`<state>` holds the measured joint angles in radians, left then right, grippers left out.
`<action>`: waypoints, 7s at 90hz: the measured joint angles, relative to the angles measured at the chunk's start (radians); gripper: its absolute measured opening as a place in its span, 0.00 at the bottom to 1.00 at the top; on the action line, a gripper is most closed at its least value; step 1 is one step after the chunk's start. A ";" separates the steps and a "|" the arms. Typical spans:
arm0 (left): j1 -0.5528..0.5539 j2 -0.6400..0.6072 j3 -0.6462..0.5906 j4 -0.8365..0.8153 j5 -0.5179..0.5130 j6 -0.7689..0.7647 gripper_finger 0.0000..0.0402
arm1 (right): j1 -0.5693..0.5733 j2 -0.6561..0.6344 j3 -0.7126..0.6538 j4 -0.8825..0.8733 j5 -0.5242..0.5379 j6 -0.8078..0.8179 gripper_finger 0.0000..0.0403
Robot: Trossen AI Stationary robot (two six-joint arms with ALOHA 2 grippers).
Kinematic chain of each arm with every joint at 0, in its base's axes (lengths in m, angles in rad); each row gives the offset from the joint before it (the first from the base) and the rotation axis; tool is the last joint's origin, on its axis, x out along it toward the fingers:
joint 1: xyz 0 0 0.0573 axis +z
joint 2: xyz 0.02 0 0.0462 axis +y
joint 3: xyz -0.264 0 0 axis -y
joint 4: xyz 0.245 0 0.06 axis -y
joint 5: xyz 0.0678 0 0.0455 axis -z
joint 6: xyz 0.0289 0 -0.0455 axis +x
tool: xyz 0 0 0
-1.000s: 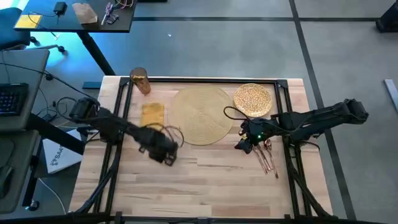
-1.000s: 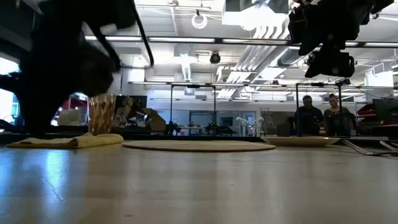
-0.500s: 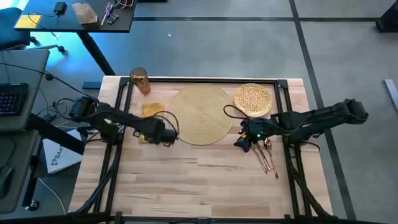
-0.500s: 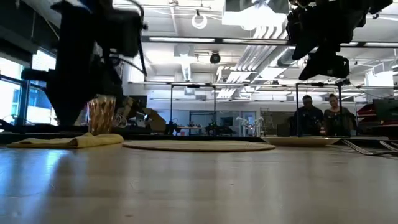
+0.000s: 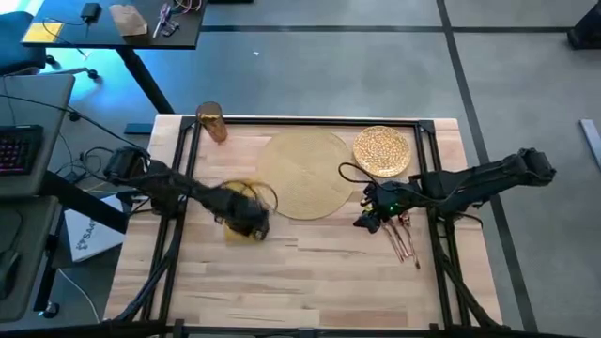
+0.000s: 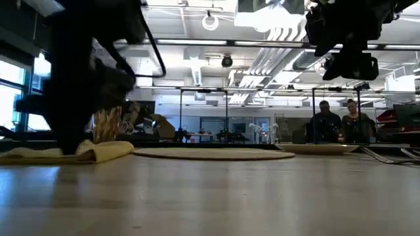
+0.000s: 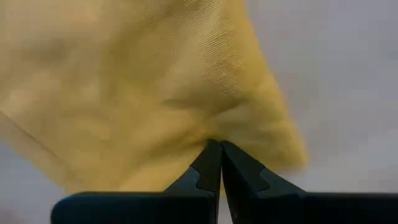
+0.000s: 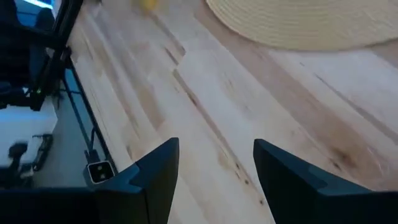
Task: Set table place
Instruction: Fold the yellow table napkin
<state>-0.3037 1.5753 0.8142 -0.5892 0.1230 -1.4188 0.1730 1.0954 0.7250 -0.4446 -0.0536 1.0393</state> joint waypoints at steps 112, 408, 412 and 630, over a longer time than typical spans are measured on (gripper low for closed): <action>0.440 -0.251 -0.120 -0.232 -0.134 0.285 0.23 | -0.054 0.005 -0.001 0.002 0.095 -0.008 0.48; 0.236 -0.265 0.444 0.068 -0.133 0.707 0.00 | -0.088 0.252 0.256 0.449 -0.030 -0.757 0.48; 0.236 -0.265 0.444 0.069 -0.134 0.701 0.00 | -0.085 0.301 0.304 0.414 -0.034 -0.794 0.48; 0.094 -0.458 0.444 -0.287 -0.432 0.835 0.00 | -0.085 0.659 0.596 -0.140 -0.402 -0.090 0.05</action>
<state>-0.2100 1.1175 1.2583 -0.8764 -0.3088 -0.5843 0.0875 1.7542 1.3208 -0.5848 -0.4556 0.9489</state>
